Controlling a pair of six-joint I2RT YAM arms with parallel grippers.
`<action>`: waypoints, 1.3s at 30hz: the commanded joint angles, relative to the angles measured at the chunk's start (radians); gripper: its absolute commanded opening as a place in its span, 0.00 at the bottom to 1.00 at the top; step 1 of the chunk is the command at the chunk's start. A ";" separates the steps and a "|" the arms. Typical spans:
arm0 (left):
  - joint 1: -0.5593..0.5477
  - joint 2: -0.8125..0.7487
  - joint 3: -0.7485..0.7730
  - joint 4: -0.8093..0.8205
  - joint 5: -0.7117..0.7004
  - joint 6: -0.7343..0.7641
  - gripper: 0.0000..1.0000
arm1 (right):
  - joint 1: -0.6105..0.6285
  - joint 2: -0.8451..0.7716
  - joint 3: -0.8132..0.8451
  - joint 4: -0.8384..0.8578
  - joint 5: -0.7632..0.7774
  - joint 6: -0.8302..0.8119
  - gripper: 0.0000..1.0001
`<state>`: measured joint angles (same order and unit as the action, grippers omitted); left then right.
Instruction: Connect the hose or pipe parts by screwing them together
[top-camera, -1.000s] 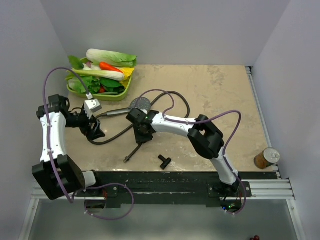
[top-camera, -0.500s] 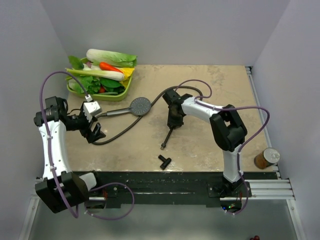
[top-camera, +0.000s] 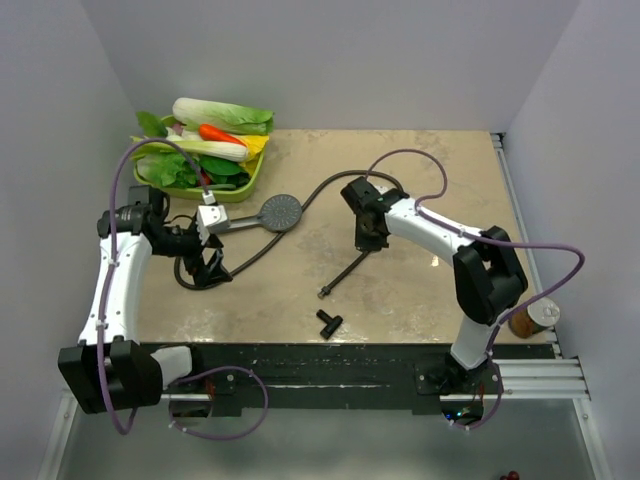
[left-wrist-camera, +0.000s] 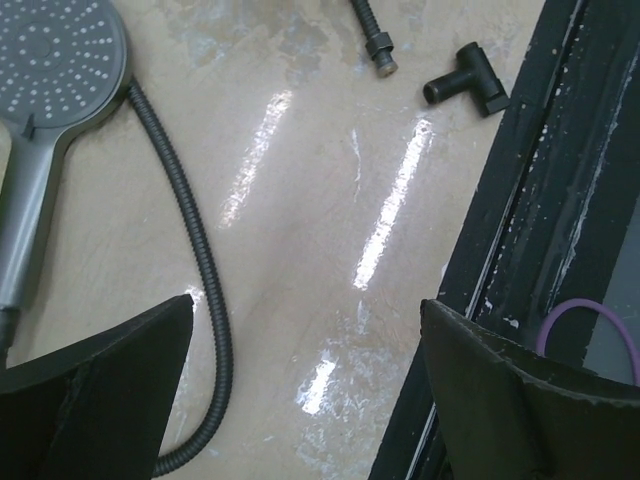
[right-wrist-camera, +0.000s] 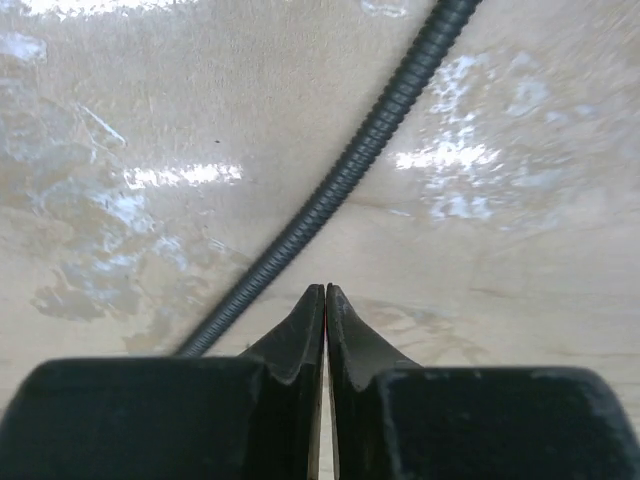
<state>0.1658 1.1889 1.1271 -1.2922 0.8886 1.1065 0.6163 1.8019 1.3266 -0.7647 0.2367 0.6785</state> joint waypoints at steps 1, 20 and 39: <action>-0.083 0.012 0.019 0.041 0.024 -0.073 0.99 | 0.054 -0.064 0.095 -0.074 0.124 -0.216 0.11; -0.089 0.098 0.019 0.027 0.041 -0.056 0.99 | 0.379 -0.225 -0.029 -0.070 -0.164 -0.754 0.65; -0.029 0.055 0.048 0.054 -0.005 -0.152 0.99 | 0.542 0.000 -0.056 0.027 -0.283 -0.705 0.66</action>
<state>0.0895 1.2671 1.1278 -1.2644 0.8722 1.0035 1.1576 1.8065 1.2949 -0.8005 -0.0143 -0.0490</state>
